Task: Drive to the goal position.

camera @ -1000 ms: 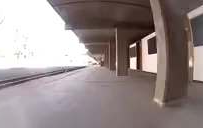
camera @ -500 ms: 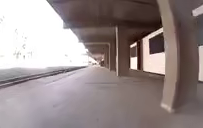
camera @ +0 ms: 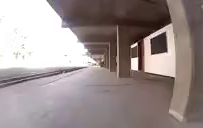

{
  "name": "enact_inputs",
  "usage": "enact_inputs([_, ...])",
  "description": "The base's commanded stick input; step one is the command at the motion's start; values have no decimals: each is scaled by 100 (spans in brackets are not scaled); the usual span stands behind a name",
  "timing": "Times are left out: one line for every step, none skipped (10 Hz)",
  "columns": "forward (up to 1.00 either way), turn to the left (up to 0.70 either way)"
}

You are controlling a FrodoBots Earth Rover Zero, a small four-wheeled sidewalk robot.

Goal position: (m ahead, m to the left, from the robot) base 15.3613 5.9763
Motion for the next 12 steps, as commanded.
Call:
enact_inputs([50,0])
enact_inputs([50,0])
enact_inputs([50,0])
enact_inputs([50,0])
enact_inputs([50,0])
enact_inputs([50,0])
enact_inputs([50,0])
enact_inputs([50,0])
enact_inputs([50,0])
enact_inputs([50,0])
enact_inputs([50,0])
enact_inputs([50,0])
